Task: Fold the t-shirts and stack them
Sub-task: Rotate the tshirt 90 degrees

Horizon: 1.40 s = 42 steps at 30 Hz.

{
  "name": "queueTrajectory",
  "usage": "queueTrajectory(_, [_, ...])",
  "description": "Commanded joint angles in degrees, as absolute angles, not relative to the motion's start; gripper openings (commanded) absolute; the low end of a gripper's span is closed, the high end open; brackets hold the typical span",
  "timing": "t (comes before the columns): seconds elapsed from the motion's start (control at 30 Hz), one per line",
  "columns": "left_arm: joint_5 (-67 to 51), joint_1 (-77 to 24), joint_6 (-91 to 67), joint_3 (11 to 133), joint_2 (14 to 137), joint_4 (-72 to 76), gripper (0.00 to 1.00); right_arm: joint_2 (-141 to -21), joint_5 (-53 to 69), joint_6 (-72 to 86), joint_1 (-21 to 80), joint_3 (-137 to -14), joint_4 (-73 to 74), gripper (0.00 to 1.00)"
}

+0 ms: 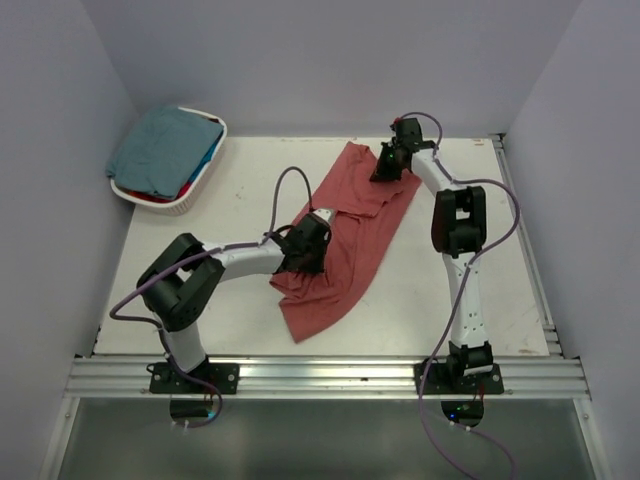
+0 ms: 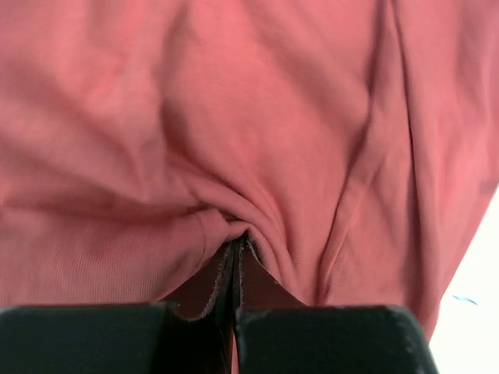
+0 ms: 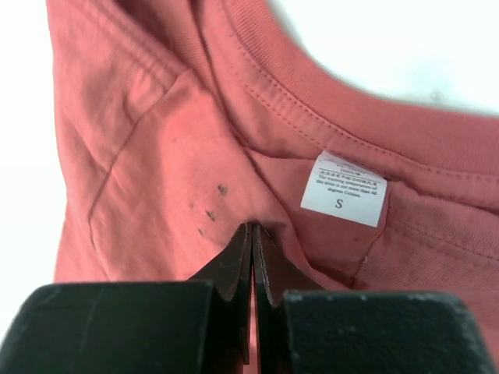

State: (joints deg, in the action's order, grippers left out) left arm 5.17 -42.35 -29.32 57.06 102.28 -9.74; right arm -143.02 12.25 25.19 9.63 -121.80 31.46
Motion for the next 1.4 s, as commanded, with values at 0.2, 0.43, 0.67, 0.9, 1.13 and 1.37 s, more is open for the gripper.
queueTrajectory(0.2, [-0.9, -53.8, -37.4, 57.6, 107.0, -20.7, 0.00, -155.2, 26.0, 26.4, 10.0, -136.2, 35.7, 0.00])
queueTrajectory(0.43, [-1.4, -59.4, -41.3, 59.8, 107.4, -19.4, 0.00, -159.3, 36.5, 31.8, 10.5, -139.7, 27.4, 0.00])
queueTrajectory(0.67, [-2.3, -63.7, -45.1, 61.5, 106.6, -20.1, 0.00, -160.4, 39.9, 35.6, 10.4, -140.9, 23.3, 0.00])
queueTrajectory(0.9, [2.0, -67.8, -53.2, 59.2, 99.4, -22.2, 0.01, -160.3, 43.0, 37.4, 10.5, -140.3, 20.0, 0.00])
queueTrajectory(1.13, [18.4, -69.2, -57.0, 59.2, 85.9, -27.1, 0.06, -153.8, 52.7, 52.8, 10.0, -125.7, -18.4, 0.00])
queueTrajectory(1.37, [36.6, -69.0, -46.2, 59.1, 75.9, -21.1, 0.36, -131.0, 46.1, 51.7, 9.0, -103.5, -35.1, 0.00])
